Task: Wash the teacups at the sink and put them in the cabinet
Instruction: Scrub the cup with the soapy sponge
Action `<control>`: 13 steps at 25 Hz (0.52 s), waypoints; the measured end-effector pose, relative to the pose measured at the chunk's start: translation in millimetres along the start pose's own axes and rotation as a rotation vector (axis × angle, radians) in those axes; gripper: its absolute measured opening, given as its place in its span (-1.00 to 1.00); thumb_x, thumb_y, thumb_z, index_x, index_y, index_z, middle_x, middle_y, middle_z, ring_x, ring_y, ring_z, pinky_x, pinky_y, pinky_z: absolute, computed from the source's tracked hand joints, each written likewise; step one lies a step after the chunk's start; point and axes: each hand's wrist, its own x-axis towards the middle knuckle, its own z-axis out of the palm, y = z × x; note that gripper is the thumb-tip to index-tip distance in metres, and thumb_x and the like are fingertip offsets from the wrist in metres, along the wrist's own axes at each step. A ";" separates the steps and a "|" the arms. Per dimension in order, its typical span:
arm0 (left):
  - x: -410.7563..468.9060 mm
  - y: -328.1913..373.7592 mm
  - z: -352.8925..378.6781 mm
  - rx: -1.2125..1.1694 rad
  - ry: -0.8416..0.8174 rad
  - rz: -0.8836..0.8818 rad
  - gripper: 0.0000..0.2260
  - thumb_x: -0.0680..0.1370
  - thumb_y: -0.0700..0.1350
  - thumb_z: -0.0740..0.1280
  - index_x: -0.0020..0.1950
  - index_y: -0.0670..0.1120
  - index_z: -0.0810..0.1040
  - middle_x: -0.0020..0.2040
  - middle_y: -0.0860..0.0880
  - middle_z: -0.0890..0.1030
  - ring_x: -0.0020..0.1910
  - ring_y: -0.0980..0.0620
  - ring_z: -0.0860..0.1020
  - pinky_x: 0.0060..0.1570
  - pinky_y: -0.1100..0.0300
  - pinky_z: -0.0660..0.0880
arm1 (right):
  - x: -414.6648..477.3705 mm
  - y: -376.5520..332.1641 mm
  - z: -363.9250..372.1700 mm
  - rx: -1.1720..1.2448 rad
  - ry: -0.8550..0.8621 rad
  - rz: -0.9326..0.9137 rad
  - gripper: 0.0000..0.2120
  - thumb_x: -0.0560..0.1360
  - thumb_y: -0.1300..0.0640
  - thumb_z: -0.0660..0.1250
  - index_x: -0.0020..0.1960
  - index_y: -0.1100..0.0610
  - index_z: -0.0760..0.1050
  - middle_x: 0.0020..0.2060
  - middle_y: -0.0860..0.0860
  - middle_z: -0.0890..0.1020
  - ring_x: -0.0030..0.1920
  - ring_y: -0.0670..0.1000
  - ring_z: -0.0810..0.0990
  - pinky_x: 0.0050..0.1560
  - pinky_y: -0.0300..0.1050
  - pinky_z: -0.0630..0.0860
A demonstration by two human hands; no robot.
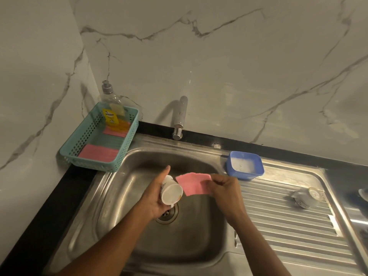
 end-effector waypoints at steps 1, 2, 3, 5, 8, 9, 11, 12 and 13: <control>0.4 -0.4 0.7 -0.028 0.007 -0.002 -0.52 0.39 0.27 0.53 0.01 -0.09 0.54 -0.21 -0.12 0.64 -0.29 -0.07 0.61 -0.40 0.15 0.53 | 0.2 -5.3 -2.1 0.001 0.062 -0.015 -0.80 0.59 0.22 0.34 0.08 0.04 0.72 -0.14 -0.11 0.72 -0.18 -0.11 0.65 -0.25 -0.39 0.48; 0.5 -1.0 1.9 -0.056 0.017 0.002 -0.50 0.37 0.30 0.52 0.00 -0.08 0.54 -0.19 -0.11 0.65 -0.27 -0.07 0.62 -0.38 0.14 0.55 | -3.5 -13.5 -1.1 0.003 0.112 -0.055 -0.77 0.59 0.25 0.34 0.12 0.03 0.70 -0.12 -0.11 0.72 -0.20 -0.15 0.64 -0.28 -0.43 0.48; 1.0 -2.2 3.3 -0.064 0.029 0.011 -0.49 0.35 0.31 0.52 0.00 -0.07 0.55 -0.17 -0.11 0.66 -0.23 -0.08 0.63 -0.32 0.12 0.56 | -9.9 -21.2 3.1 -0.010 0.129 -0.134 -0.73 0.57 0.28 0.33 0.14 0.02 0.69 -0.14 -0.12 0.72 -0.25 -0.19 0.63 -0.31 -0.43 0.48; 1.4 -4.2 6.1 -0.037 0.021 0.040 -0.49 0.36 0.33 0.48 -0.02 -0.10 0.61 -0.14 -0.13 0.68 -0.18 -0.10 0.64 -0.13 0.06 0.56 | -30.0 -27.7 23.5 -0.081 0.045 -0.361 -0.73 0.51 0.24 0.31 0.07 0.01 0.71 -0.13 -0.14 0.71 -0.24 -0.19 0.63 -0.27 -0.36 0.52; -4.1 -4.9 10.3 -0.055 0.014 0.054 -0.45 0.52 0.34 0.30 -0.09 -0.19 0.59 -0.28 -0.15 0.61 -0.33 -0.08 0.61 -0.19 0.07 0.54 | -50.3 -17.9 56.4 -0.241 -0.124 -0.467 -0.73 0.52 -0.12 0.30 -0.04 0.03 0.67 -0.05 -0.15 0.66 -0.02 -0.12 0.56 -0.02 -0.21 0.52; -6.2 -6.7 12.9 -0.078 0.025 0.068 -0.45 0.59 0.31 0.22 -0.15 -0.19 0.57 -0.34 -0.14 0.58 -0.38 -0.06 0.60 -0.23 0.08 0.52 | -48.8 -14.4 64.9 -0.260 -0.118 -0.453 -0.66 0.56 -0.21 0.25 -0.09 0.03 0.61 -0.08 -0.15 0.60 -0.02 -0.12 0.51 -0.03 -0.21 0.49; -12.0 -10.6 21.6 -0.070 0.066 0.145 -0.55 0.66 0.10 0.12 -0.25 -0.15 0.53 -0.37 -0.12 0.56 -0.39 -0.04 0.60 -0.21 0.07 0.50 | -39.9 -14.6 80.3 -0.259 -0.049 -0.381 -0.64 0.61 -0.22 0.12 -0.10 0.04 0.45 -0.10 -0.11 0.46 -0.06 -0.09 0.42 -0.08 -0.19 0.42; -13.3 -12.4 25.6 -0.039 0.087 0.187 -0.62 0.65 -0.01 0.12 -0.25 -0.15 0.54 -0.33 -0.14 0.58 -0.34 -0.05 0.62 -0.18 0.06 0.51 | -36.3 -17.2 87.1 -0.204 -0.027 -0.322 -0.68 0.62 -0.20 0.07 -0.05 0.03 0.40 -0.07 -0.10 0.42 -0.04 -0.08 0.40 -0.07 -0.18 0.41; -13.5 -13.7 28.0 -0.005 0.113 0.217 -0.67 0.62 -0.08 0.13 -0.21 -0.17 0.58 -0.27 -0.16 0.62 -0.26 -0.07 0.65 -0.11 0.04 0.54 | -29.8 -18.5 93.7 -0.127 -0.037 -0.240 -0.69 0.62 -0.18 0.04 0.04 0.02 0.39 0.00 -0.11 0.43 0.03 -0.09 0.41 -0.02 -0.19 0.41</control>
